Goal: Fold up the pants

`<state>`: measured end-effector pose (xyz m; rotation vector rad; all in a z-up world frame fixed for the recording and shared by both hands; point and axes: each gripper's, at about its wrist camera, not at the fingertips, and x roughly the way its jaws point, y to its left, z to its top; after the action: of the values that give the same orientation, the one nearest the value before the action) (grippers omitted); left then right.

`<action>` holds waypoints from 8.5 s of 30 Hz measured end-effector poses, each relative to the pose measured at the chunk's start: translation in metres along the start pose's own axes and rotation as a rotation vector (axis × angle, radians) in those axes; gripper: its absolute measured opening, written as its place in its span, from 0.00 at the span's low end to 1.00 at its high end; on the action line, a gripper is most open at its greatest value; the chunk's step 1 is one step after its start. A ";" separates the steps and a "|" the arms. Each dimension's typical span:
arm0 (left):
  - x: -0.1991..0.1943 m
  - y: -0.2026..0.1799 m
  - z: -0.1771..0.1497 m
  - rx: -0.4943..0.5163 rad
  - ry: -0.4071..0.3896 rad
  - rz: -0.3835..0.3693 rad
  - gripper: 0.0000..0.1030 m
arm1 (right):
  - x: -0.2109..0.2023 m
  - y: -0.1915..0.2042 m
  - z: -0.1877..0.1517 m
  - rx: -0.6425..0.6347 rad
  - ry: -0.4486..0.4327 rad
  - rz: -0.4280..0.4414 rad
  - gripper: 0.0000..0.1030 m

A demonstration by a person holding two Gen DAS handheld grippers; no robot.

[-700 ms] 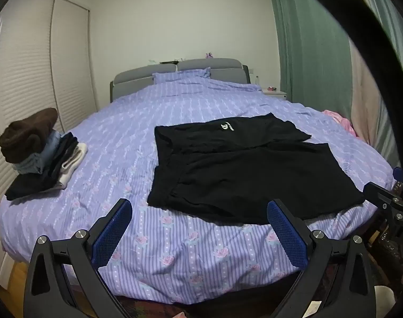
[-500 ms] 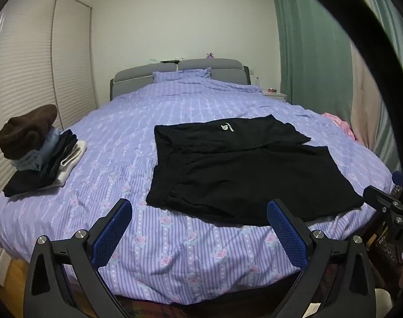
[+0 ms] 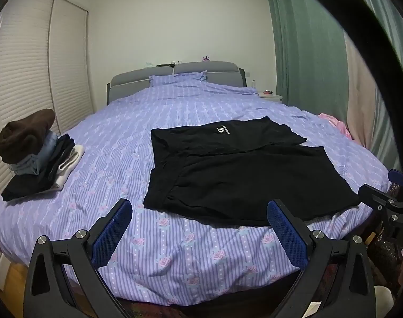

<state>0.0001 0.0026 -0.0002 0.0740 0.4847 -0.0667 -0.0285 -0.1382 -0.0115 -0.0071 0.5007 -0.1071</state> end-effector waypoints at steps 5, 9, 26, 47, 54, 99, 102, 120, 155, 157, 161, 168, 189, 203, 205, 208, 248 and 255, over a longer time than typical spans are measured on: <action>0.000 0.002 -0.001 -0.008 0.000 0.000 1.00 | 0.001 0.001 0.001 0.000 -0.001 -0.001 1.00; 0.000 0.003 -0.002 -0.011 0.001 0.000 1.00 | 0.001 0.001 0.001 -0.001 -0.002 0.000 1.00; 0.001 0.003 -0.002 -0.011 0.001 0.001 1.00 | 0.001 0.002 0.001 0.000 -0.001 0.001 1.00; 0.001 0.004 -0.002 -0.010 -0.001 0.005 1.00 | 0.001 0.003 0.000 0.000 0.001 0.003 1.00; 0.001 0.004 -0.002 -0.010 -0.001 0.005 1.00 | 0.001 0.003 0.000 0.000 0.003 0.002 1.00; 0.132 0.032 -0.031 -0.065 0.201 0.070 1.00 | 0.135 -0.034 -0.051 0.253 0.242 -0.002 1.00; 0.143 0.033 -0.028 -0.076 0.207 0.059 1.00 | 0.141 -0.036 -0.050 0.285 0.235 -0.006 1.00; 0.214 0.058 -0.036 -0.312 0.352 -0.025 1.00 | 0.179 -0.053 -0.065 0.443 0.265 -0.024 1.00; 0.175 0.043 0.062 -0.134 0.109 0.026 0.10 | 0.134 -0.098 0.067 0.405 -0.119 -0.065 0.09; 0.175 0.043 0.077 -0.123 0.093 0.029 0.10 | 0.134 -0.098 0.086 0.390 -0.157 -0.060 0.09; 0.179 0.044 0.107 -0.115 0.063 0.039 0.10 | 0.137 -0.095 0.126 0.340 -0.223 -0.060 0.09; 0.197 0.048 0.154 -0.083 0.031 0.065 0.10 | 0.146 -0.087 0.188 0.253 -0.292 -0.068 0.09; 0.307 0.044 0.209 0.002 0.128 0.143 0.10 | 0.282 -0.074 0.279 0.195 -0.207 -0.075 0.08; 0.434 0.060 0.200 -0.040 0.300 0.119 0.10 | 0.424 -0.064 0.280 0.130 -0.045 -0.100 0.08; 0.449 0.062 0.196 -0.047 0.326 0.115 0.10 | 0.442 -0.063 0.278 0.127 -0.013 -0.101 0.08; 0.468 0.064 0.192 -0.050 0.378 0.106 0.11 | 0.467 -0.062 0.277 0.132 0.043 -0.104 0.08; 0.497 0.139 0.283 -0.072 0.783 -0.197 0.92 | 0.465 0.020 0.320 0.029 0.409 0.018 0.56; 0.488 0.171 0.241 0.013 0.699 -0.277 0.89 | 0.471 0.074 0.278 0.006 0.464 0.184 0.56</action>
<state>0.5564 0.1287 -0.0068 0.0403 1.1922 -0.3215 0.5227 -0.1193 0.0050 0.0715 0.9618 0.0735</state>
